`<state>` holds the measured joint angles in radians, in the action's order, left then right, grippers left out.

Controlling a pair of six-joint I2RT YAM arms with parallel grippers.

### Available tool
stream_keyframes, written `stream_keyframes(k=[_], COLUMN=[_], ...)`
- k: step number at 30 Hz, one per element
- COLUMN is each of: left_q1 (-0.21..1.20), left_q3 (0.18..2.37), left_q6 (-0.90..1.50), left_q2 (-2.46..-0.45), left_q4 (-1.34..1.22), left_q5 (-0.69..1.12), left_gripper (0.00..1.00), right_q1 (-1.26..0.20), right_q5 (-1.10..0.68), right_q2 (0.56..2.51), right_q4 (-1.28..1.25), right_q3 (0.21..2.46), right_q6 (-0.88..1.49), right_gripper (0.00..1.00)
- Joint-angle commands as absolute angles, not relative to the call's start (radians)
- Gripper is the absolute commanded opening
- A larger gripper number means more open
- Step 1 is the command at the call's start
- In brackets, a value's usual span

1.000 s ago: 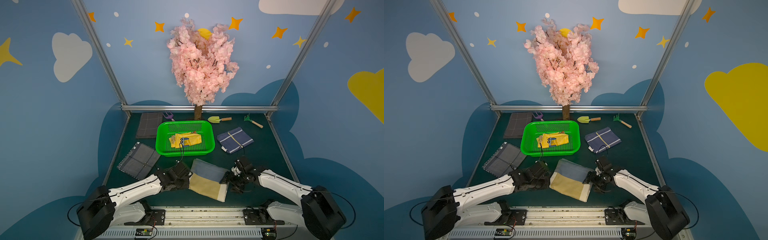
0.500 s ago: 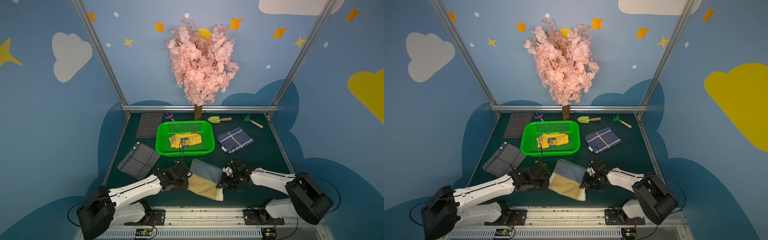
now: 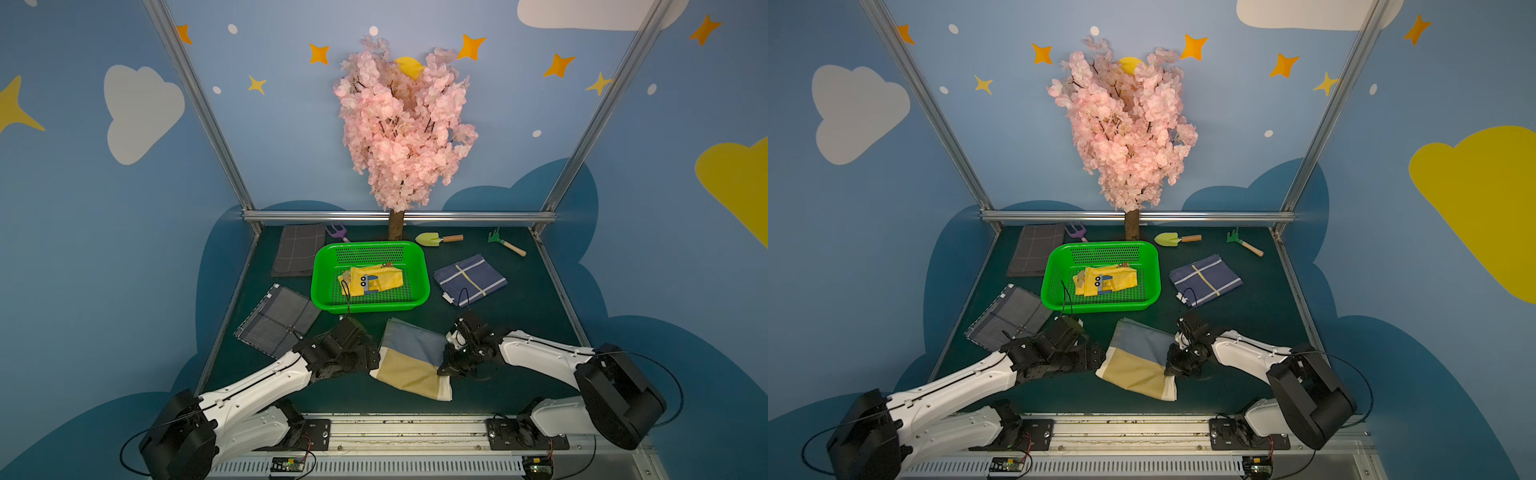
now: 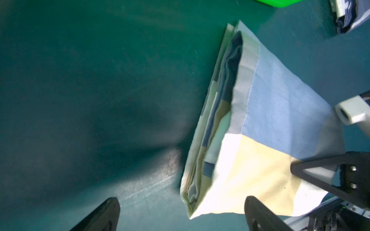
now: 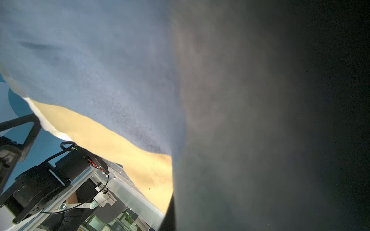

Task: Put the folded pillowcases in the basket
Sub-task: Pick up the pillowcase at the center of the board.

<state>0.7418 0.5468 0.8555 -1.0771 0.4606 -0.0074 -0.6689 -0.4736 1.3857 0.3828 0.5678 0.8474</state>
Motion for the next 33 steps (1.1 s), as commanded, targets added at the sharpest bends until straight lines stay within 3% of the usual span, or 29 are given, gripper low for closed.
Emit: stream_keyframes(k=[1,10,23,26,27,29,31,33], left_q1=[0.727,0.713,0.685,0.685,0.686,0.686,0.685,0.685], left_q3=[0.521,0.443,0.459,0.485,0.493,0.502,0.508,0.506], left_q6=[0.830,0.924,0.888,0.862,0.853,0.842,0.829,0.823], left_q2=[-1.129,-1.317,-1.541,-1.572,-1.574,-1.569,-1.555,-1.537], left_q4=[0.401,0.042,-0.056,-0.040,-0.028,-0.008,0.022,0.038], left_q5=[0.088,0.301,0.576,0.587,0.585,0.574,0.551,0.532], left_gripper=[1.00,0.97,0.94,0.77,0.64,0.28,0.04,0.03], right_q1=[-0.666,-0.668,-0.666,-0.667,-0.666,-0.666,-0.666,-0.665], right_q5=[-0.477,-0.488,-0.483,-0.485,-0.486,-0.485,-0.483,-0.483], right_q2=[1.408,1.411,1.390,1.387,1.387,1.387,1.388,1.388], right_q4=[0.437,0.460,0.463,0.463,0.464,0.468,0.471,0.475], right_q3=[0.582,0.616,0.618,0.614,0.614,0.617,0.618,0.624], right_q6=[0.816,0.799,0.804,0.804,0.804,0.801,0.798,0.795], right_gripper=[0.00,0.00,0.00,0.00,0.00,0.00,0.00,0.00])
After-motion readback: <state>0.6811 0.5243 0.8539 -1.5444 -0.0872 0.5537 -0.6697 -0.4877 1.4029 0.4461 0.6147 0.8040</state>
